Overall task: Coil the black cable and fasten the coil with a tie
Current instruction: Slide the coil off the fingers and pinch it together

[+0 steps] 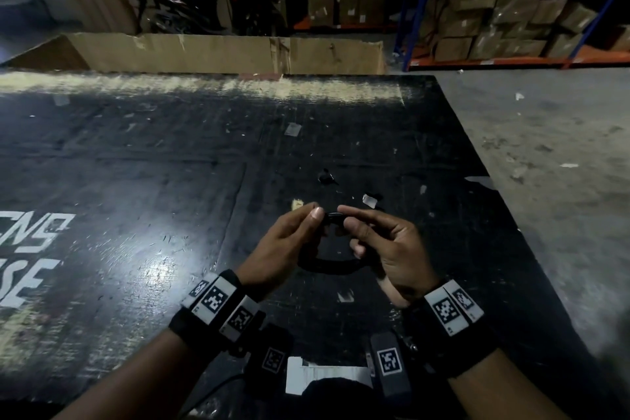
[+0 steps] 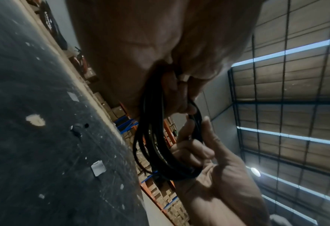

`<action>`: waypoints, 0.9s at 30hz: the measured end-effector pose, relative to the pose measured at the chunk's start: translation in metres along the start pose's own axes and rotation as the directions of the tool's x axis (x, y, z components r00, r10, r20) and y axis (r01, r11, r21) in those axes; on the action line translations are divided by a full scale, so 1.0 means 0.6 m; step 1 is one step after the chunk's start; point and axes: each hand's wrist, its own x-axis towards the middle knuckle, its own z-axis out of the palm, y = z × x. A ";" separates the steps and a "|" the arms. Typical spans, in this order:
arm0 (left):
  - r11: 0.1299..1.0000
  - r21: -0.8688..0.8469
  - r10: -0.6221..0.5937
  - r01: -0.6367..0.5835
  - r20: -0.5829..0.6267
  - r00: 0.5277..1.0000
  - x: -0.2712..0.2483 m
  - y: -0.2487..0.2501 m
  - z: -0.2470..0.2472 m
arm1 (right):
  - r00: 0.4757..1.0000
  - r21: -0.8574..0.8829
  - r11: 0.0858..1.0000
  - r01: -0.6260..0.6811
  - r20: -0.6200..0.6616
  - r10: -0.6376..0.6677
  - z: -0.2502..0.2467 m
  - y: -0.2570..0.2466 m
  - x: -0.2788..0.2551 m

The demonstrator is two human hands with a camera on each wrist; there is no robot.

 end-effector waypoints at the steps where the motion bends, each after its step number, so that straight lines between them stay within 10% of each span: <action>1: 1.000 -0.016 -0.012 0.012 0.012 1.000 0.001 -0.002 0.000 | 1.000 0.018 1.000 -0.008 -0.002 0.008 -0.003 0.001 0.001; 8: 0.968 -0.124 -0.193 0.216 0.174 0.966 0.017 -0.003 -0.020 | 0.999 -0.049 0.998 -0.025 0.026 0.026 -0.035 0.014 0.015; 18: 0.957 0.290 0.013 0.019 -0.111 0.994 0.043 -0.036 -0.004 | 0.991 -0.304 0.947 0.107 -0.039 -0.124 -0.056 0.024 0.037; 27: 0.947 0.315 -0.017 0.068 -0.162 0.987 0.051 -0.070 -0.013 | 0.998 -0.413 0.911 0.012 0.065 0.016 -0.072 0.043 0.052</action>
